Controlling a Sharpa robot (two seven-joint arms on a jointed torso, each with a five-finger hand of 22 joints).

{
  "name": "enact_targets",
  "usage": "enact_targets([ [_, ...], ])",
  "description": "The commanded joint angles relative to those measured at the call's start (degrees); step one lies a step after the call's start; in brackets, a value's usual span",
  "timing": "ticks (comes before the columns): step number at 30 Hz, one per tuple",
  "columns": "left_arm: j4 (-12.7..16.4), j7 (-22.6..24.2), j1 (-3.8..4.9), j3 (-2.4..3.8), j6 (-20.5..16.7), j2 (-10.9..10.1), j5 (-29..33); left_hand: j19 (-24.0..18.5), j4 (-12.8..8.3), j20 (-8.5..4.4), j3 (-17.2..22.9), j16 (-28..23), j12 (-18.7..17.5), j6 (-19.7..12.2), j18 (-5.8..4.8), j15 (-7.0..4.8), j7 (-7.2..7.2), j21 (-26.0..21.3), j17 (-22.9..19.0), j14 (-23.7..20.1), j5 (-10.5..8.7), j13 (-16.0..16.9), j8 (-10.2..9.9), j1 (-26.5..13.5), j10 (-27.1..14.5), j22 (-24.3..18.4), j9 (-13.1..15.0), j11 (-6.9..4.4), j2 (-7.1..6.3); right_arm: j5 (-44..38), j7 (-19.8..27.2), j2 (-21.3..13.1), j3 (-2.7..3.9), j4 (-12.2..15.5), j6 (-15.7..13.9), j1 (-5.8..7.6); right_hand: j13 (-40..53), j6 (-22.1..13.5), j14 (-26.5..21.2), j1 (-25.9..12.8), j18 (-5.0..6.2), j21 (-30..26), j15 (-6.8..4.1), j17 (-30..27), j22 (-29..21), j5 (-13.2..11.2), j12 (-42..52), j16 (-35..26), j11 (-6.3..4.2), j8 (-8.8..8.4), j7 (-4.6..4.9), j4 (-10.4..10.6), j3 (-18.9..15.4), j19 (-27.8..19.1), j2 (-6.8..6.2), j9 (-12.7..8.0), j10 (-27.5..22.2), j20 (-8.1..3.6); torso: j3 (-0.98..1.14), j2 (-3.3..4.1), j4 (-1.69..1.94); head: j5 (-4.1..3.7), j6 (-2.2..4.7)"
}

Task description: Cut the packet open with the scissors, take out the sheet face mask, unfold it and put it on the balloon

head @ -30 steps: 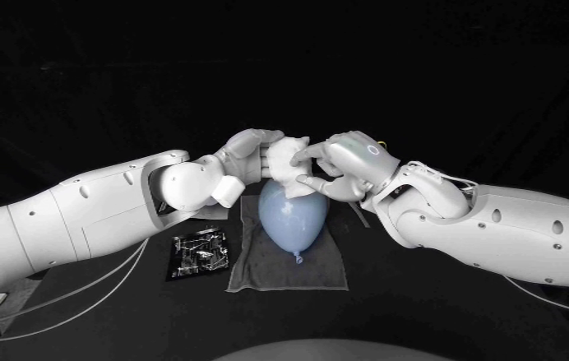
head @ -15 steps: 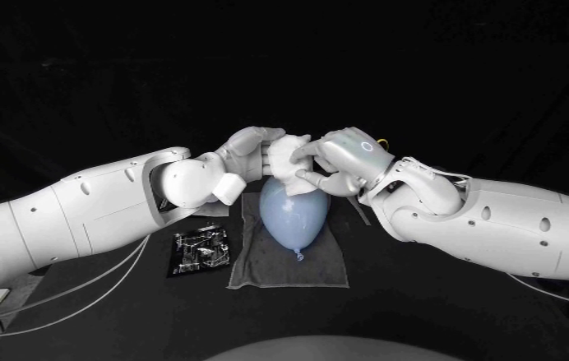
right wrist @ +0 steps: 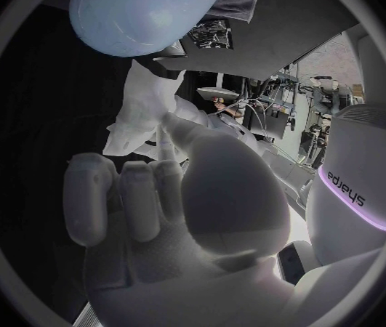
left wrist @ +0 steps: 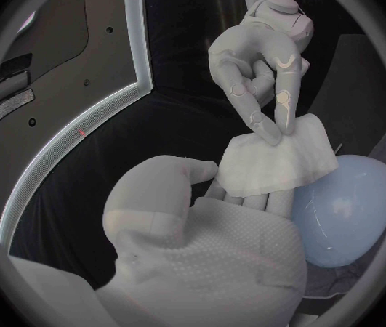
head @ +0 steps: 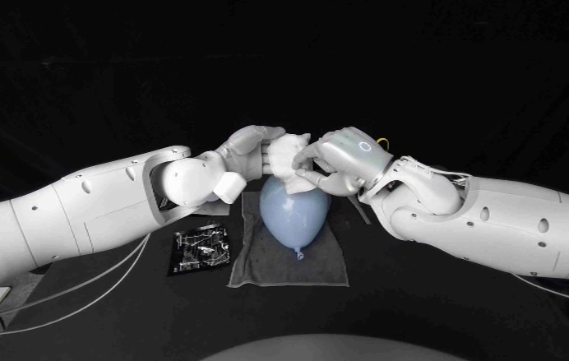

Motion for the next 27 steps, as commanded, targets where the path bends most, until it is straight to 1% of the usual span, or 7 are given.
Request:
enact_targets([
  [1, 0.42, 0.45, 0.13, 0.14, 1.75, 0.17, 0.26, 0.26, -0.06, 0.01, -0.29, -0.09, -0.23, -0.29, 0.52, -0.12, 3.68, 0.34, -0.06, -0.22, -0.05, -0.06, -0.15, 0.09, -0.31, 0.10, -0.01, -0.02, 0.63, -1.67, -2.58, -0.18, -0.04, -0.57, 1.80, -0.11, 13.28, 0.74, 5.95, 0.20, -0.33, 0.46, -0.46, 15.10, 9.51, -0.06, 0.30, 0.24, -0.41, 0.38, -0.07, -0.39, 0.12, 1.96, 0.78, 0.21, 4.73, -0.45, 0.01, 0.01, -0.02, 0.00, -0.06],
  [6, 0.39, 0.48, 0.13, 0.14, 1.70, 0.15, 0.27, 0.26, -0.06, 0.01, -0.29, -0.09, -0.23, -0.29, 0.52, -0.12, 3.68, 0.34, -0.06, -0.22, -0.05, -0.06, -0.15, 0.09, -0.31, 0.10, -0.01, -0.02, 0.63, -1.75, -2.87, -0.30, -0.04, -0.33, 1.56, -0.17, 13.45, 1.59, 5.95, 0.31, -0.47, 0.97, -0.79, 15.10, 9.88, -0.05, 0.59, 0.24, -0.79, 1.27, -0.49, -0.73, 0.06, 2.24, 1.06, 0.71, 4.87, -0.77, 0.03, 0.01, 0.00, 0.01, -0.09],
  [11, 0.17, 0.62, 0.13, 0.14, 1.65, 0.18, 0.28, 0.26, -0.06, 0.01, -0.29, -0.09, -0.23, -0.29, 0.52, -0.12, 3.68, 0.34, -0.06, -0.22, -0.05, -0.06, -0.15, 0.09, -0.31, 0.10, -0.01, -0.02, 0.63, -1.57, -2.74, -0.85, -0.05, 0.38, 2.17, -0.25, 13.96, 2.60, 5.95, 0.30, -0.71, 1.82, -1.20, 15.10, 10.49, -0.04, 1.46, 0.24, -1.29, 2.79, -1.01, -1.31, 0.72, 2.70, 0.90, 1.81, 5.28, -1.13, 0.01, -0.01, -0.02, 0.00, -0.17],
  [17, -0.26, 0.83, 0.13, 0.14, 1.60, 0.21, 0.29, 0.30, -0.10, 0.00, -0.32, -0.07, -0.22, -0.28, 0.52, -0.12, 3.72, 0.36, -0.05, -0.19, -0.05, -0.05, -0.13, 0.15, -0.32, 0.11, 0.00, 0.00, 0.68, -0.94, -2.24, -2.61, -0.06, 2.37, 3.21, -0.38, 14.16, 2.34, 5.95, -0.10, -0.91, 2.54, -1.31, 15.10, 11.01, -0.05, 1.80, 0.24, -1.40, 3.78, -1.10, -1.65, 1.95, 3.07, 0.80, 2.85, 5.44, -1.27, -0.02, -0.01, -0.04, 0.03, -0.25],
  [20, -0.40, 0.91, 0.13, 0.14, 1.59, 0.22, 0.29, 0.32, -0.12, 0.00, -0.32, -0.05, -0.22, -0.27, 0.52, -0.12, 3.74, 0.36, -0.05, -0.17, -0.05, -0.05, -0.12, 0.17, -0.31, 0.11, 0.01, 0.01, 0.69, -0.76, -2.29, -3.88, -0.07, 3.70, 3.62, -0.50, 14.23, 2.14, 5.95, -0.56, -0.99, 2.86, -1.36, 15.10, 11.24, -0.05, 1.92, 0.24, -1.49, 4.48, -1.22, -1.83, 2.70, 3.23, 0.59, 3.59, 5.50, -1.32, -0.02, -0.02, -0.02, 0.07, -0.32],
  [21, -0.46, 0.94, 0.13, 0.14, 1.57, 0.22, 0.29, 0.32, -0.12, 0.00, -0.32, -0.05, -0.22, -0.27, 0.52, -0.12, 3.74, 0.36, -0.05, -0.17, -0.05, -0.05, -0.12, 0.17, -0.31, 0.11, 0.01, 0.01, 0.69, -0.67, -2.30, -4.62, -0.08, 4.44, 3.77, -0.57, 14.23, 2.14, 5.95, -0.56, -0.99, 2.86, -1.36, 15.10, 11.24, -0.05, 1.92, 0.24, -1.49, 4.48, -1.22, -1.83, 2.70, 3.23, 0.59, 3.59, 5.50, -1.32, -0.01, -0.04, -0.03, 0.10, -0.33],
  [27, -0.62, 1.01, 0.13, 0.14, 1.58, 0.22, 0.29, 0.34, -0.14, 0.00, -0.33, -0.04, -0.21, -0.27, 0.52, -0.12, 3.77, 0.37, -0.05, -0.15, -0.05, -0.05, -0.11, 0.21, -0.31, 0.11, 0.01, 0.02, 0.71, -0.36, -2.25, -6.53, -0.09, 6.44, 3.65, -0.83, 14.26, 1.86, 5.95, -1.10, -1.08, 3.18, -1.43, 15.10, 11.49, -0.05, 1.96, 0.24, -1.59, 5.17, -1.34, -1.97, 3.47, 3.39, 0.36, 4.35, 5.52, -1.38, -0.01, -0.04, -0.05, 0.13, -0.34],
])
